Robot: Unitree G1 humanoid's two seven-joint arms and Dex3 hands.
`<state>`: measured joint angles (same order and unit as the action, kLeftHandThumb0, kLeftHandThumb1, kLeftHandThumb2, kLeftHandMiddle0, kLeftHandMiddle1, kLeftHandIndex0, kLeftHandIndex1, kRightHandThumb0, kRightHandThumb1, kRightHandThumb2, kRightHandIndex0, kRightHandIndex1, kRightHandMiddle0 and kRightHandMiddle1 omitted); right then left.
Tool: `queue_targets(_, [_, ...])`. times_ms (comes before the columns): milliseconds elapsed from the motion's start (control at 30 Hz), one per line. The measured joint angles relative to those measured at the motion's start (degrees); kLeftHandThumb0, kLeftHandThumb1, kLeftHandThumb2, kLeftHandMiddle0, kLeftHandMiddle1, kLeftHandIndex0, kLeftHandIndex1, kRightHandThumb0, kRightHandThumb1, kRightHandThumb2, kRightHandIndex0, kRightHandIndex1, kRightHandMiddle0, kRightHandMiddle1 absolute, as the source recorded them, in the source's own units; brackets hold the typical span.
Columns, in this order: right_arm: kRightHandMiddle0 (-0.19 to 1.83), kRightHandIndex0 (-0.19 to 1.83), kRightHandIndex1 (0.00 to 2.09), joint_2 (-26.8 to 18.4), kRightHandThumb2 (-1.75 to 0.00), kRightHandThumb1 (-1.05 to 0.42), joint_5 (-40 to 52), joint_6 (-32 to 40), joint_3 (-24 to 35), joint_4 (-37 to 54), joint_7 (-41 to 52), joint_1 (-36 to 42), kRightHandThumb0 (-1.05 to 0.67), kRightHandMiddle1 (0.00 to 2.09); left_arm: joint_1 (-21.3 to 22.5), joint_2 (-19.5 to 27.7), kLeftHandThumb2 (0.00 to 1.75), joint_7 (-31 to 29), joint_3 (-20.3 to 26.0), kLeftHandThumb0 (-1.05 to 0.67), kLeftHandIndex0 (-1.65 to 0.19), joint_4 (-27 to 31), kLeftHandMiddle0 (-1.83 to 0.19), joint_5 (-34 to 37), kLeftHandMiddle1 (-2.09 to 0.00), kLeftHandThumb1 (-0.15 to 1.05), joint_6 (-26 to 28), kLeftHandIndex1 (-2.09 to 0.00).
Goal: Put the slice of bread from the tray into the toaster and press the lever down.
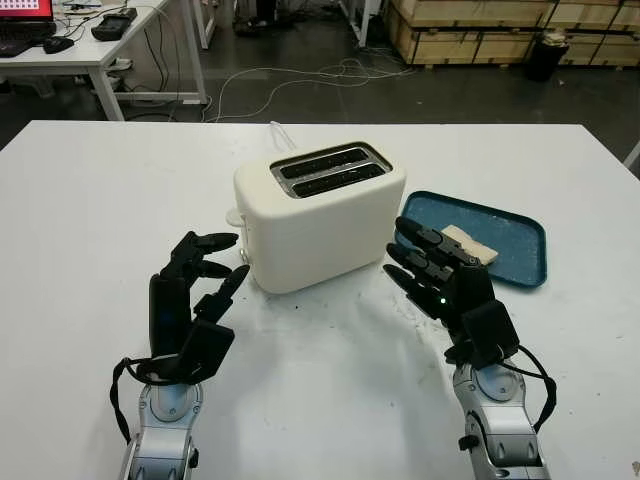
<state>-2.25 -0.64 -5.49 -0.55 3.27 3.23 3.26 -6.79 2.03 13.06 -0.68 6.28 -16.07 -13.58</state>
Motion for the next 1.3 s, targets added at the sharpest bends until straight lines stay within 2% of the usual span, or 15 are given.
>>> queue_targets(533, [0.72, 0.78, 0.00, 0.0, 0.00, -0.82, 0.0, -0.1, -0.6, 0.0, 0.0, 0.3, -0.55, 0.00, 0.0, -0.1, 0.15, -0.6, 0.0, -0.37, -0.56, 0.1, -0.53, 0.1, -1.33, 0.92, -0.3, -0.82])
queue_targets(667, [0.73, 0.79, 0.01, -1.0, 0.00, -0.81, -0.3, -4.1, 0.3, -0.3, 0.4, 0.7, -0.54, 0.01, 0.0, -0.2, 0.15, -0.6, 0.0, -0.37, -0.56, 0.1, -0.52, 0.3, -1.37, 0.92, -0.3, -0.83])
queue_targets(900, [0.69, 0.73, 0.00, -9.9, 0.00, -0.81, -10.4, -19.4, 7.3, -4.3, -5.3, 0.9, -0.50, 0.00, 0.1, -0.2, 0.15, -0.5, 0.1, -0.39, -0.54, 0.0, -0.51, 0.3, -1.38, 0.92, -0.5, -0.84])
queue_targets(1100, [0.65, 0.68, 0.00, -19.5, 0.00, -0.76, -21.9, -21.7, 12.9, -9.7, -13.7, 1.9, -0.41, 0.00, 0.2, -0.2, 0.15, -0.5, 0.2, -0.39, -0.54, 0.0, -0.51, 0.3, -1.37, 0.92, -0.5, -0.85])
queue_targets(1300, [0.59, 0.60, 0.00, -27.2, 0.00, -0.72, -31.4, -25.0, 11.9, -21.7, -22.8, 1.0, -0.39, 0.00, 0.5, 0.0, 0.16, -0.6, 0.2, -0.37, -0.53, 0.0, -0.50, 0.2, -1.37, 0.92, -0.6, -0.85])
